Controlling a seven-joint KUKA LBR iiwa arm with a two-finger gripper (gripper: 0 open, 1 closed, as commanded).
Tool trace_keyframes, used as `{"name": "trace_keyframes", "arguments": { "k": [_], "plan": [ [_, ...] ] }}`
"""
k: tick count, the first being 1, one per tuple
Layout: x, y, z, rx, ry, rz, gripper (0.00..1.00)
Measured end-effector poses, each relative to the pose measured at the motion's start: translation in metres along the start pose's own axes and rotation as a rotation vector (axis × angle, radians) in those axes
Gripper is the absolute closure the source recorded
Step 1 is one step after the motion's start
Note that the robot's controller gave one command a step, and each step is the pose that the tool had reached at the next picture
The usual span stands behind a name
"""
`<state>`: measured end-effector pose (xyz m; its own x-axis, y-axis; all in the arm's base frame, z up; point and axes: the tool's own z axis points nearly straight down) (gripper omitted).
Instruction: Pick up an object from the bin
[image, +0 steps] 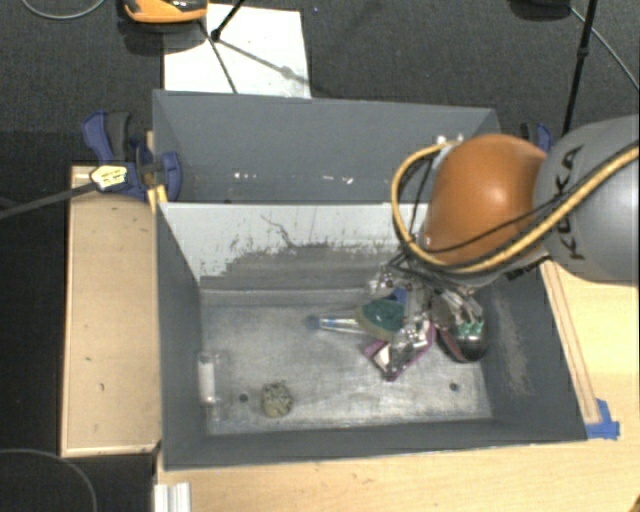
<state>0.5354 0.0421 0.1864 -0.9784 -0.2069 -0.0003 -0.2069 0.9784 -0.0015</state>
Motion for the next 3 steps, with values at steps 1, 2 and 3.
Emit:
{"name": "trace_keyframes", "arguments": {
  "k": [1,2,3],
  "plan": [
    [-0.014,-0.043,0.114,-0.004,-0.013,0.111,0.0],
    [-0.016,-0.043,0.11,-0.002,-0.019,0.111,1.0],
    [-0.025,-0.026,-0.011,0.0,-0.01,-0.008,1.0]
  ]
}}
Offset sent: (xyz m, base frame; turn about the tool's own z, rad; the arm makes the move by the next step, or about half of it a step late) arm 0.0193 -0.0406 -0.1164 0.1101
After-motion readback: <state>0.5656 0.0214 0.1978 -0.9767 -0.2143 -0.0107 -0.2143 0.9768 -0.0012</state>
